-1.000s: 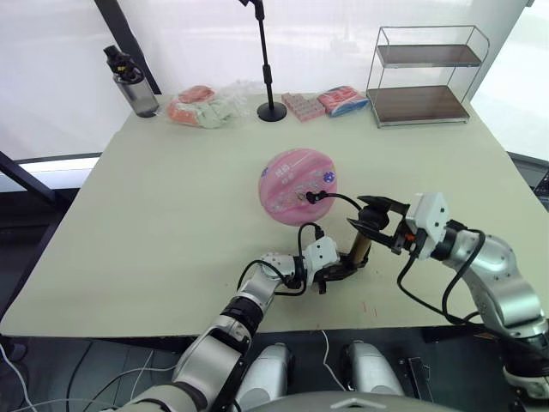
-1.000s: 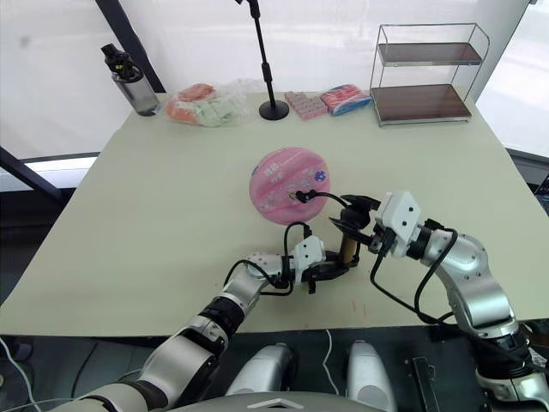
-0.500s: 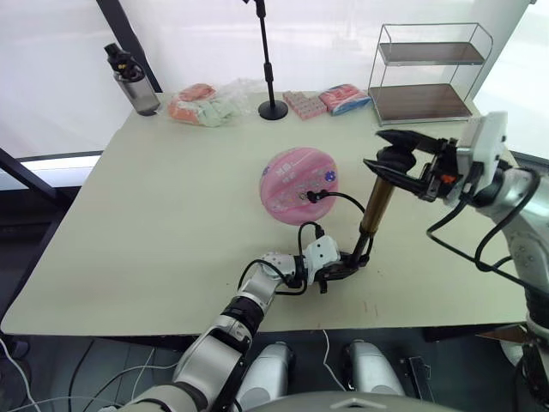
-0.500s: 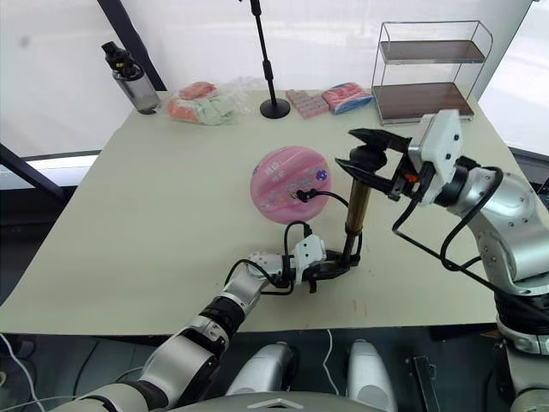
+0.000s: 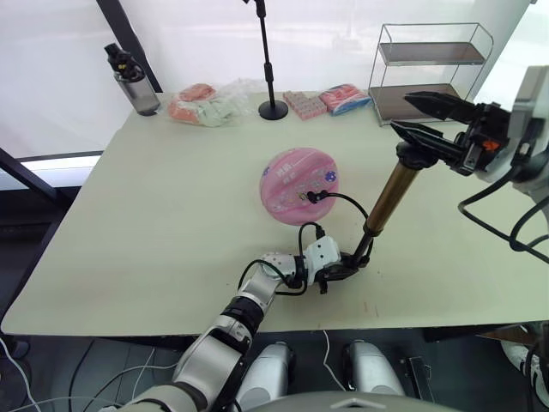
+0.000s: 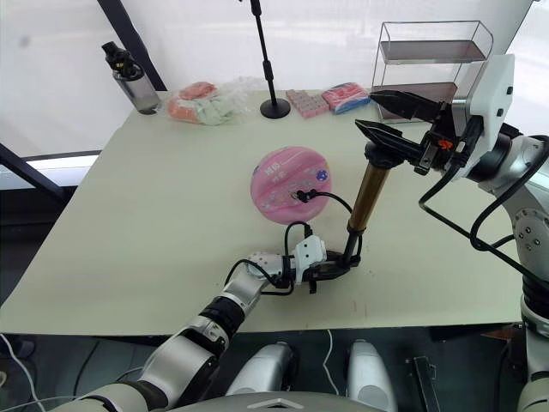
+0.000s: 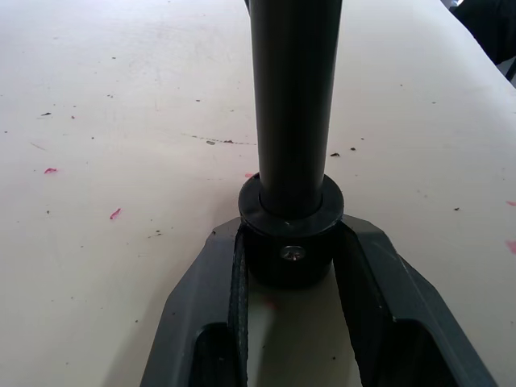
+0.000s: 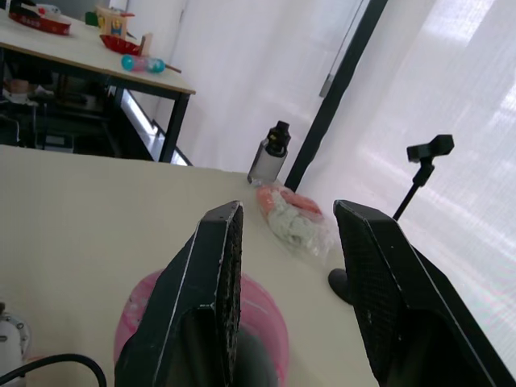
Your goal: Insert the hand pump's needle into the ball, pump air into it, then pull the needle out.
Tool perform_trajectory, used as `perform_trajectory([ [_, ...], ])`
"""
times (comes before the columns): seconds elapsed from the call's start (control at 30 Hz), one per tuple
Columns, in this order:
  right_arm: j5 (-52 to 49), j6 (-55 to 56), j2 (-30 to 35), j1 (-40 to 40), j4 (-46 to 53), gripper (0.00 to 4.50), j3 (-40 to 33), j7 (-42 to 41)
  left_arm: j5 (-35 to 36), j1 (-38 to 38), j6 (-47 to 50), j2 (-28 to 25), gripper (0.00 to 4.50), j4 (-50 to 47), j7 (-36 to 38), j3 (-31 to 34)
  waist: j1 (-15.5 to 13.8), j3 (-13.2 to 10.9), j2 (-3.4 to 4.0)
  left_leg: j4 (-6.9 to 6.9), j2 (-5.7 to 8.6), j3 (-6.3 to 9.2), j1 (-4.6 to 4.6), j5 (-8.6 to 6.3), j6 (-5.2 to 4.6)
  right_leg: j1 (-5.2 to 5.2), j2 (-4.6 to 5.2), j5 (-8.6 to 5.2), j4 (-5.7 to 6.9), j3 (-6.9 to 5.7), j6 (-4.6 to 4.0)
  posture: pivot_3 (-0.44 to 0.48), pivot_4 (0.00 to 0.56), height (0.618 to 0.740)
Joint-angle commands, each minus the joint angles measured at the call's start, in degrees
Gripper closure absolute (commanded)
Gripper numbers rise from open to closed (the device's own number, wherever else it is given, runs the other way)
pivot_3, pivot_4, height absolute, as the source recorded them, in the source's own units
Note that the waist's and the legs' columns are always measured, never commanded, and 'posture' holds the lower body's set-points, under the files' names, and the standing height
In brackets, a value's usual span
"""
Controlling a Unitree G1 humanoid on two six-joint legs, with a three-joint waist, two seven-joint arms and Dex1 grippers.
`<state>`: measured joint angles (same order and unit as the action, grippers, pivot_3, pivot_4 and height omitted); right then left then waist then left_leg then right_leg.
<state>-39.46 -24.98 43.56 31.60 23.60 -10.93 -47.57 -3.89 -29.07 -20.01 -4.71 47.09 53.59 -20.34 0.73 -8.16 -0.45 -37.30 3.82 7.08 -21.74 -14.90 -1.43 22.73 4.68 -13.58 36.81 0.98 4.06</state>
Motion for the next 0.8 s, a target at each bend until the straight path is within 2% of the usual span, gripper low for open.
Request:
perform_trajectory([
  [0.03,-1.4,-1.2,-0.2,-1.3,2.5,2.64,-0.9,0.9,-1.7,1.7,1.1,-0.8,3.43,2.7,0.1,-0.9,0.0,0.0,0.0,0.0,0.0,0.0,0.0,0.0,0.0,0.0,0.0,0.0,0.0,0.0,0.0,0.0,0.15,0.74],
  [0.27,-5.5,-4.3,-1.0,-1.7,3.4,2.64,-2.2,2.7,-1.6,1.8,1.0,-0.9,3.43,2.9,0.2,-0.9,0.0,0.0,0.0,0.0,0.0,-0.01,0.0,0.0,0.0,0.0,0.0,0.0,0.0,0.0,0.0,0.0,0.15,0.74],
  [0.5,-17.7,-12.9,0.4,-0.7,3.7,2.64,-6.6,5.8,-1.6,1.8,0.9,-0.9,3.43,3.1,0.2,-0.8,-0.1,0.0,0.0,0.0,0.0,0.01,-0.01,0.0,0.0,0.0,0.0,0.0,-0.01,0.0,0.0,0.0,0.15,0.74],
  [0.53,-19.0,-14.2,1.4,-1.3,4.0,2.07,-6.9,5.4,-1.6,1.8,1.0,-1.0,3.43,3.1,0.3,-0.8,-0.1,0.0,0.0,0.0,-0.01,0.02,-0.02,0.0,0.0,0.0,0.0,0.0,-0.01,-0.01,0.0,0.0,0.15,0.74],
  [0.57,-19.1,-14.9,2.2,-1.7,4.3,2.01,-6.9,5.3,-1.6,1.8,1.0,-1.0,3.43,3.0,0.3,-0.8,-0.1,0.0,0.0,0.0,-0.01,0.01,-0.02,0.0,0.0,0.0,0.01,0.0,-0.01,0.0,0.0,0.0,0.15,0.74],
  [0.63,-20.0,-15.8,2.6,-1.8,4.1,1.18,-7.3,6.5,-1.5,1.8,1.0,-1.0,3.43,3.0,0.3,-0.8,0.0,0.0,0.0,0.02,-0.01,0.02,-0.03,0.0,-0.01,0.0,0.01,0.0,-0.02,-0.01,-0.01,0.0,0.15,0.74],
  [0.67,-21.2,-16.6,2.8,-1.7,3.9,0.51,-7.6,6.8,-1.5,1.8,1.0,-1.0,3.43,3.0,0.3,-0.8,0.0,0.0,0.0,0.02,-0.01,0.0,-0.02,0.0,-0.01,0.0,0.01,0.0,-0.02,0.0,0.0,0.0,0.15,0.74],
  [0.7,-22.1,-17.3,3.2,-1.6,3.9,0.17,-7.8,6.9,-1.5,1.9,1.0,-1.0,3.43,2.9,0.4,-0.8,0.0,0.0,0.0,0.02,-0.01,0.0,-0.02,0.0,-0.01,0.0,0.01,0.0,-0.02,0.01,0.0,0.0,0.15,0.74],
  [0.73,-22.5,-17.8,3.5,-1.7,3.9,0.04,-7.8,6.9,-1.5,1.9,1.0,-1.0,3.43,2.9,0.4,-0.8,0.0,0.0,0.0,0.01,-0.01,0.0,-0.02,0.0,-0.01,0.01,0.01,0.0,-0.02,0.0,0.0,0.0,0.15,0.74],
  [0.8,-22.9,-18.9,4.5,-2.5,3.9,0.04,-7.9,6.6,-1.5,1.9,1.0,-1.0,3.43,2.9,0.5,-0.8,0.0,0.0,0.0,0.02,-0.01,-0.01,-0.03,0.0,-0.01,0.0,0.01,-0.01,-0.02,0.0,0.0,0.0,0.15,0.74],
])
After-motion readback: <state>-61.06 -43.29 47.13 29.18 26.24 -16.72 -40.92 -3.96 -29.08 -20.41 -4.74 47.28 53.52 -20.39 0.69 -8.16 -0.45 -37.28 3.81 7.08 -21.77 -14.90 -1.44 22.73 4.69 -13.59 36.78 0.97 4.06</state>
